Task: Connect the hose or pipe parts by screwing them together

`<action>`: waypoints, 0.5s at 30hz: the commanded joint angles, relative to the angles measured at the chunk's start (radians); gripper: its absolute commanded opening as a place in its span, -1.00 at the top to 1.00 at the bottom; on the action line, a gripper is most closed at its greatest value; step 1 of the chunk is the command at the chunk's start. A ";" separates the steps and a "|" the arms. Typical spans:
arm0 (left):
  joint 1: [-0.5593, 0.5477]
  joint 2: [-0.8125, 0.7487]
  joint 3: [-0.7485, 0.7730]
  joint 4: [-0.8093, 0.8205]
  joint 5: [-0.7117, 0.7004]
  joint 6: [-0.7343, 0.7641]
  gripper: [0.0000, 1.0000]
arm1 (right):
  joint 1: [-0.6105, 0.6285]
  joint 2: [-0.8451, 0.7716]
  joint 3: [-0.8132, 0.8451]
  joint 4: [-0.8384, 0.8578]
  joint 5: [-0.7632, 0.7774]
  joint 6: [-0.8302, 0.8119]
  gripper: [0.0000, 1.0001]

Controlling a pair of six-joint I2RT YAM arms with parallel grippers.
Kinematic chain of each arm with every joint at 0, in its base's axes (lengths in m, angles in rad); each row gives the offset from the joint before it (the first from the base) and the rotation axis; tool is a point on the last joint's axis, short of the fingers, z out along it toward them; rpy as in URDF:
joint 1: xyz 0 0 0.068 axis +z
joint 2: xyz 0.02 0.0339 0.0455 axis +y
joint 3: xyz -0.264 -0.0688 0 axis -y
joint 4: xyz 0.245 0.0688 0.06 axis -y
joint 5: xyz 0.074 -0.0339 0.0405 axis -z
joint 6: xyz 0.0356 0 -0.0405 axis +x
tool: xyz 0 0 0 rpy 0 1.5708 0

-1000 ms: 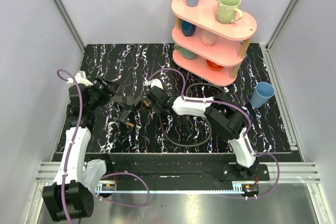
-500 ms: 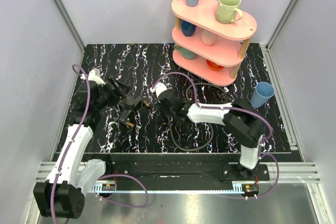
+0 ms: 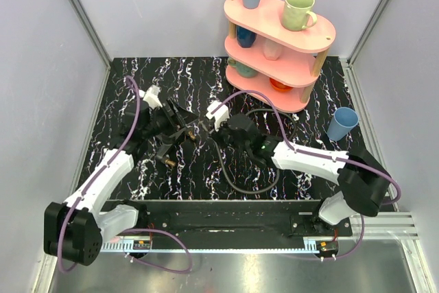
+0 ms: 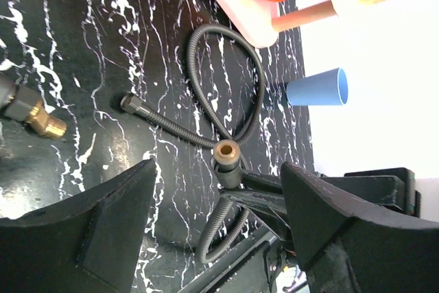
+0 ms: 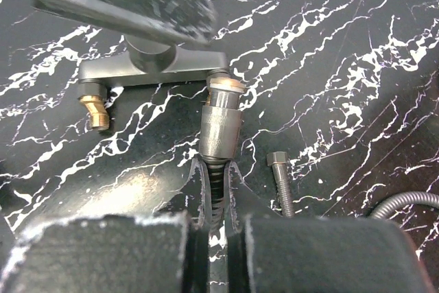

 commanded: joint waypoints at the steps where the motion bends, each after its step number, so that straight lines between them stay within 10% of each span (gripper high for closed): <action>1: -0.028 0.039 -0.028 0.171 0.067 -0.073 -0.54 | 0.004 -0.065 -0.013 0.073 -0.060 -0.003 1.00; 15: -0.092 0.105 -0.114 0.352 0.118 -0.209 -0.39 | 0.005 -0.099 -0.040 0.096 -0.047 -0.010 1.00</action>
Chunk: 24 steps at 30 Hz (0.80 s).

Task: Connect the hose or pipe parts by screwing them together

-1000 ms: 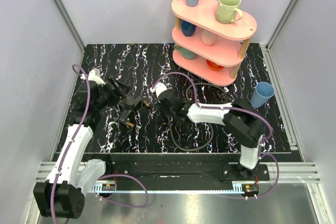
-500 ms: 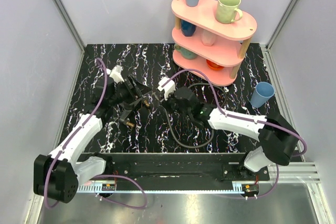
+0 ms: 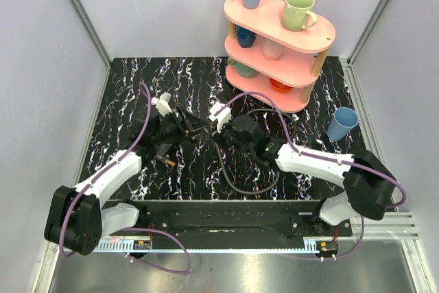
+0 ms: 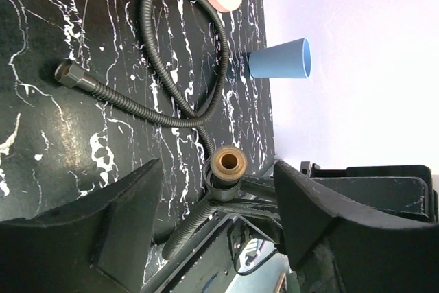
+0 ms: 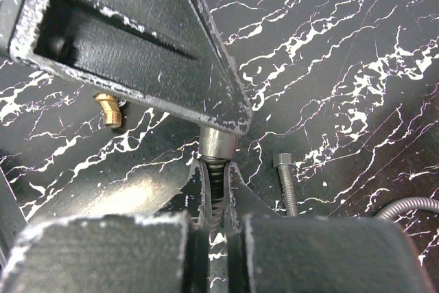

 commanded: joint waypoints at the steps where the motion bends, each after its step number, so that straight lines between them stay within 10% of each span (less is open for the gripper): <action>1: -0.015 0.004 -0.002 0.096 0.024 -0.049 -0.35 | 0.004 -0.044 0.002 0.072 -0.002 -0.003 1.00; 7: -0.031 0.010 -0.007 0.106 0.027 -0.078 -0.02 | 0.004 -0.049 -0.003 0.075 -0.003 0.006 1.00; 14: -0.032 0.026 0.002 0.136 0.050 -0.112 1.00 | 0.004 -0.050 -0.024 0.073 0.015 0.001 1.00; 24: -0.029 0.041 0.165 -0.075 -0.039 0.048 1.00 | 0.004 -0.072 -0.077 0.055 0.046 0.001 1.00</action>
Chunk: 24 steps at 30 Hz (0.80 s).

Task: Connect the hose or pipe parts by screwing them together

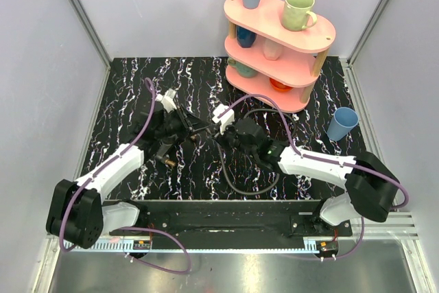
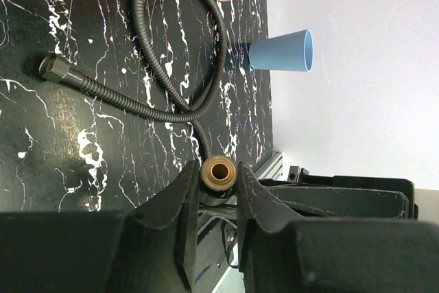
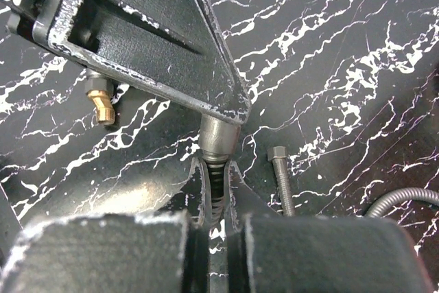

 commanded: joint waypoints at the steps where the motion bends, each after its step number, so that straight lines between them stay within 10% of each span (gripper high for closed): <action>1: 0.001 -0.012 0.110 -0.044 -0.051 0.086 1.00 | 0.004 -0.055 -0.034 0.021 0.026 0.002 1.00; 24: -0.013 -0.087 0.104 -0.047 -0.114 -0.001 1.00 | -0.013 -0.124 -0.140 0.159 0.009 0.071 0.82</action>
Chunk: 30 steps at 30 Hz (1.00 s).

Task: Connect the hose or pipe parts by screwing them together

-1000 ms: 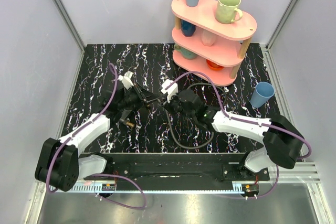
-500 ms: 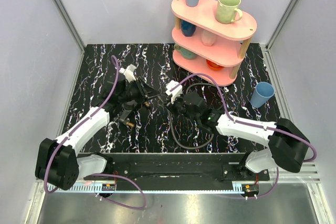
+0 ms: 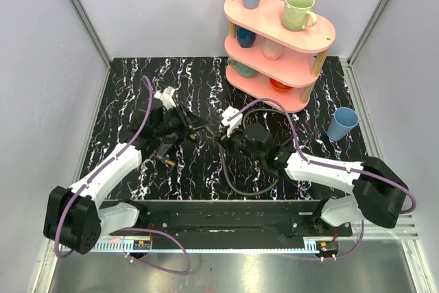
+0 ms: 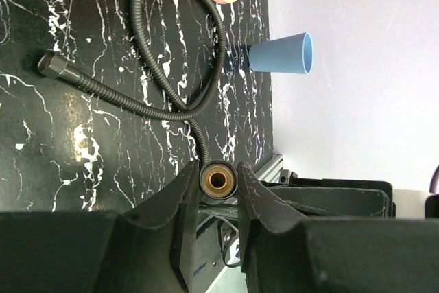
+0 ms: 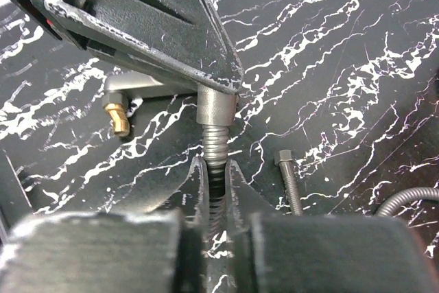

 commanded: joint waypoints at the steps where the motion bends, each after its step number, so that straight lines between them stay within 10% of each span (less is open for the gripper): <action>1: -0.013 -0.054 0.029 0.082 -0.088 -0.028 1.00 | -0.011 -0.058 -0.038 0.058 0.003 0.062 0.71; 4: -0.016 -0.052 0.013 0.076 -0.090 -0.034 1.00 | -0.014 -0.076 -0.049 0.139 -0.025 0.089 0.16; 10: -0.030 -0.063 -0.017 0.096 -0.090 -0.059 1.00 | -0.017 -0.033 0.000 0.196 -0.062 0.115 -0.26; 30: -0.054 -0.114 -0.019 0.082 -0.085 -0.077 1.00 | -0.034 0.071 0.048 0.317 -0.080 0.147 0.32</action>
